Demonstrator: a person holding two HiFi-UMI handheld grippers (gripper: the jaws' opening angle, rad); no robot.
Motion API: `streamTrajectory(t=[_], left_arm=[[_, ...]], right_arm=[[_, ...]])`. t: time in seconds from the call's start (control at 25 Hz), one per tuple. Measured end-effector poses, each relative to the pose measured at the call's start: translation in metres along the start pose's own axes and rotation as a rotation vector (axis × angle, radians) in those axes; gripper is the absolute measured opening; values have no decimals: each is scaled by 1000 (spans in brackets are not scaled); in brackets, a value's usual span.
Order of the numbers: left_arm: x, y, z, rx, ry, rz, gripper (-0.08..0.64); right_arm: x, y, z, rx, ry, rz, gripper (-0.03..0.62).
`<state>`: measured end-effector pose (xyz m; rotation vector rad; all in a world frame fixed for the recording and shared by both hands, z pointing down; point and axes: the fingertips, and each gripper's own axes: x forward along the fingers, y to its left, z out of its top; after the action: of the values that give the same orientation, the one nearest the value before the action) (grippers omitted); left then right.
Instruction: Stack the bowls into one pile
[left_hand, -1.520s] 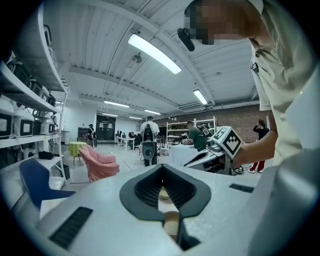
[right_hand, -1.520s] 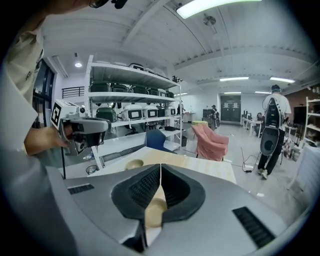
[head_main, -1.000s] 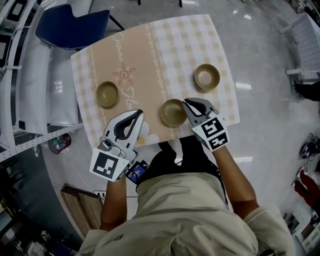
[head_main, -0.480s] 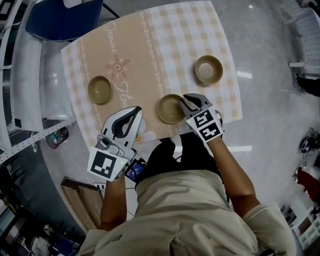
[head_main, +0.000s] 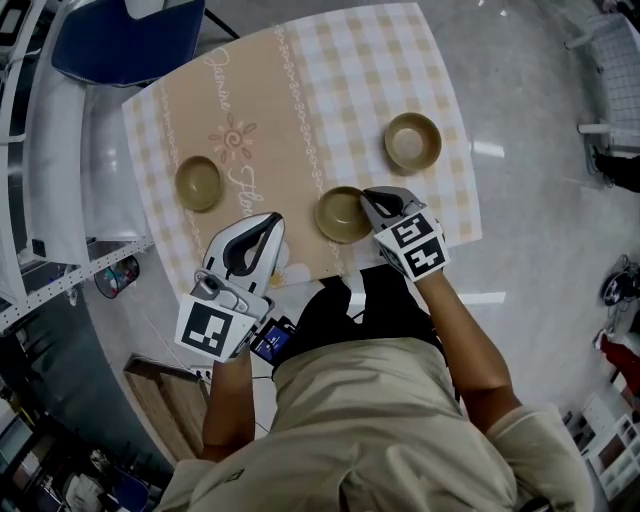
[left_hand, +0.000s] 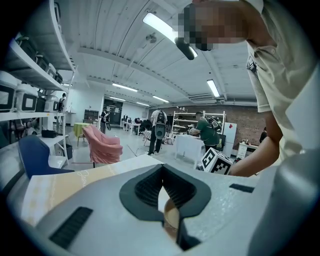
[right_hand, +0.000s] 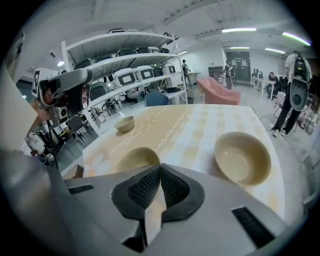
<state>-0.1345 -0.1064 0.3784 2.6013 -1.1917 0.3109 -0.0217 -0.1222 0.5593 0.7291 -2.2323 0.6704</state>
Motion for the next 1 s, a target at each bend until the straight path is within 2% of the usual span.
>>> streamTrajectory(t=[0.48, 1.0], left_arm=[[8, 1, 28, 41, 8, -2, 8], [41, 3, 52, 68, 6, -31, 8]], right_arm=[[-55, -31, 50, 1, -106, -71, 9], [-88, -91, 75, 41, -157, -165, 9]])
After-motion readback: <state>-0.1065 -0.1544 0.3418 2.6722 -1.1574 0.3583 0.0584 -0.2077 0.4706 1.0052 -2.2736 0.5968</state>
